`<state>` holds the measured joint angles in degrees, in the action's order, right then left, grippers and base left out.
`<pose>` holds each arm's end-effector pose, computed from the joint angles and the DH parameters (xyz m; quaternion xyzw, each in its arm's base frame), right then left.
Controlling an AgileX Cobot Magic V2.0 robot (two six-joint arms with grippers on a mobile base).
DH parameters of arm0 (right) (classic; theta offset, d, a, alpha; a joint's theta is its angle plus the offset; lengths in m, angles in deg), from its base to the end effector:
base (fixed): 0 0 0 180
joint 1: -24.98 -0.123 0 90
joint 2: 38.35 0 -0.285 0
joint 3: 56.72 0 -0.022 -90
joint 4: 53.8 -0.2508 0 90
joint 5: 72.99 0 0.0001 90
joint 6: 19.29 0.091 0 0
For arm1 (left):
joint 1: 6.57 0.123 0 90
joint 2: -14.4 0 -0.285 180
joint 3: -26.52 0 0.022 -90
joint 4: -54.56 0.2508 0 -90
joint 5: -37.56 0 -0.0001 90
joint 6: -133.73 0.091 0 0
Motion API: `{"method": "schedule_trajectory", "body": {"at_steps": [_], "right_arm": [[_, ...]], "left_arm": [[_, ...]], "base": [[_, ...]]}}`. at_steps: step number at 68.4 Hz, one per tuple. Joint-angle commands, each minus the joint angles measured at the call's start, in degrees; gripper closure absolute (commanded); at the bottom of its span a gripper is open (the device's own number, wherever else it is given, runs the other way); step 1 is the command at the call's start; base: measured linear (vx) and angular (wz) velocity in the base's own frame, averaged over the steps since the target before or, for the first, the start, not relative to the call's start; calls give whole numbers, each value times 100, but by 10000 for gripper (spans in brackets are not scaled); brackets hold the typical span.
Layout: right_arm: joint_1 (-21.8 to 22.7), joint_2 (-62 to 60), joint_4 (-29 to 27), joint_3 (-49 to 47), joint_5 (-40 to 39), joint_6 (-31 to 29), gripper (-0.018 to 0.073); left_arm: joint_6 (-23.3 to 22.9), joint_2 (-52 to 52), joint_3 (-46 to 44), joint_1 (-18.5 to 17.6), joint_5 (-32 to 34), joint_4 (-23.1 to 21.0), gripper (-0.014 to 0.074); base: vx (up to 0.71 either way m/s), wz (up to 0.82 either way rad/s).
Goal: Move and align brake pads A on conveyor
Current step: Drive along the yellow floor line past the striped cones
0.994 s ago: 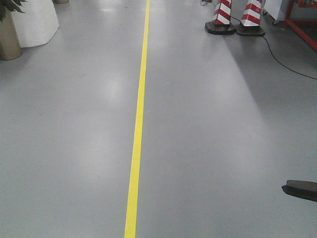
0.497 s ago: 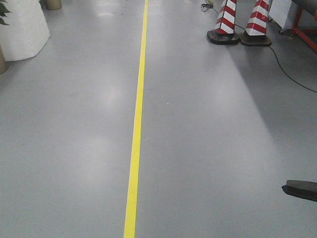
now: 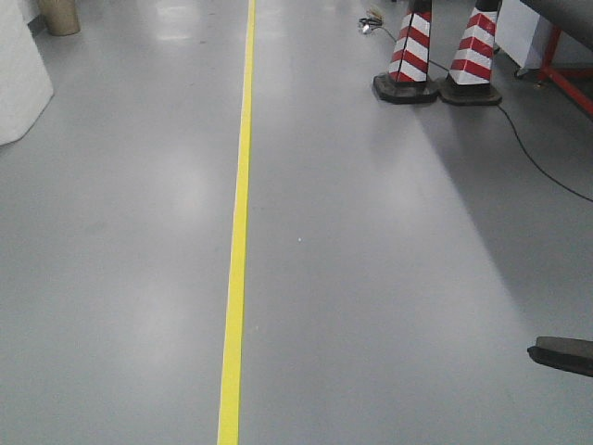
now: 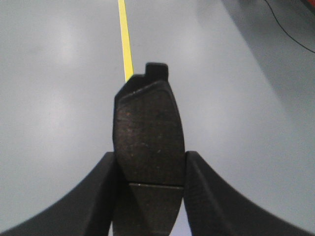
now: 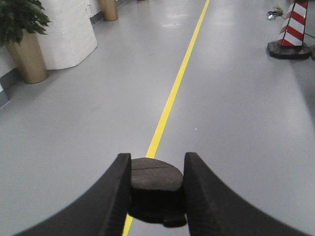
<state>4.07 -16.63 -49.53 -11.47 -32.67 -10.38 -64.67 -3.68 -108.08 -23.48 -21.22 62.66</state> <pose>0.0429 0.0117 0.3198 -0.0927 0.7995 0.1174 0.5818 0.0225 0.0046 0.2952 -0.0085 0.8735 -0.0788 0.4803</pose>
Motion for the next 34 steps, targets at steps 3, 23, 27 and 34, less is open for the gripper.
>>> {"method": "schedule_trajectory", "body": {"at_steps": [3,23,27,34], "right_arm": [[30,68,48,-148,-580,-26,564],[30,68,48,-148,-581,-26,564],[30,68,48,-148,-588,-26,564],[30,68,48,-148,-588,-26,564]], "left_arm": [[-12,-92,-156,-24,502,35,603],[-12,-92,-156,-24,502,35,603],[-12,-92,-156,-24,502,35,603],[-12,-92,-156,-24,502,35,603]], "base": [[67,-8],[69,-3],[70,1],[70,1]]}}
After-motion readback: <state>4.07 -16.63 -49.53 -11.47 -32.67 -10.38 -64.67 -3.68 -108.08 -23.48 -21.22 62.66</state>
